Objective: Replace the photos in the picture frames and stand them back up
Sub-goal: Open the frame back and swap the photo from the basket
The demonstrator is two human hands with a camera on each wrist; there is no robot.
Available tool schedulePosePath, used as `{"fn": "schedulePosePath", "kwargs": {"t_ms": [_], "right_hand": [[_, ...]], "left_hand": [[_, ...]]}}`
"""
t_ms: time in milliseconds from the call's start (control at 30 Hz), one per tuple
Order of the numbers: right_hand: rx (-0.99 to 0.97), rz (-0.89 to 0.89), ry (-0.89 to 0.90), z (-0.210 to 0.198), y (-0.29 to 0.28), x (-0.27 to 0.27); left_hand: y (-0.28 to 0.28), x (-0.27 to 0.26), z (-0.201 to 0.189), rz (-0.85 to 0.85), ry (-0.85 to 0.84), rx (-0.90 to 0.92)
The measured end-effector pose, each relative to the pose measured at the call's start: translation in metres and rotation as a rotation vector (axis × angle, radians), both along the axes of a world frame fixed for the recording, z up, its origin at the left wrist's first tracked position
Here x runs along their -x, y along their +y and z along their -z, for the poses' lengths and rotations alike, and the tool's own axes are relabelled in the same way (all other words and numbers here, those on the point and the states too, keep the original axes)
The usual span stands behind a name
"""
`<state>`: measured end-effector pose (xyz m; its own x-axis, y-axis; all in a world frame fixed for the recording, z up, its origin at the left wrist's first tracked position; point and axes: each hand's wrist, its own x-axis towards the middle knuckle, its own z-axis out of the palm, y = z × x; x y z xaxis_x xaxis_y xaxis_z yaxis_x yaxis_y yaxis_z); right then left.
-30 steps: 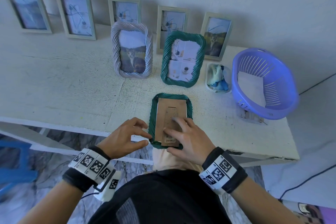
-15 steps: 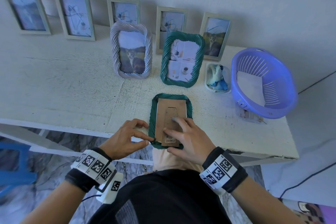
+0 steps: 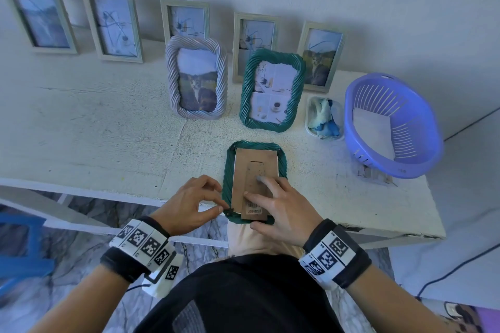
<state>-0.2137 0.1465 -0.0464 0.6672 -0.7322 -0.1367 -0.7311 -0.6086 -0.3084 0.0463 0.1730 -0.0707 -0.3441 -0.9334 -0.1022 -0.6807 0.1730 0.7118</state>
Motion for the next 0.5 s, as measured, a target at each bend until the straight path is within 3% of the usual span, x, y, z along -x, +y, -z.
{"fn": "schedulePosePath", "kwargs": {"t_ms": [200,333,500], "right_hand": [[-0.008,0.162,-0.110,-0.016,-0.028,0.006],[0.058,0.306,0.078,-0.013,-0.060,0.013],[-0.001,0.294,0.160,-0.006,-0.073,0.015]], "left_hand": [[-0.037,0.024,-0.018,0.009,-0.085,0.200],[-0.063,0.050,-0.033,0.120,-0.289,0.143],[-0.075,0.064,-0.039,0.216,-0.539,0.069]]}}
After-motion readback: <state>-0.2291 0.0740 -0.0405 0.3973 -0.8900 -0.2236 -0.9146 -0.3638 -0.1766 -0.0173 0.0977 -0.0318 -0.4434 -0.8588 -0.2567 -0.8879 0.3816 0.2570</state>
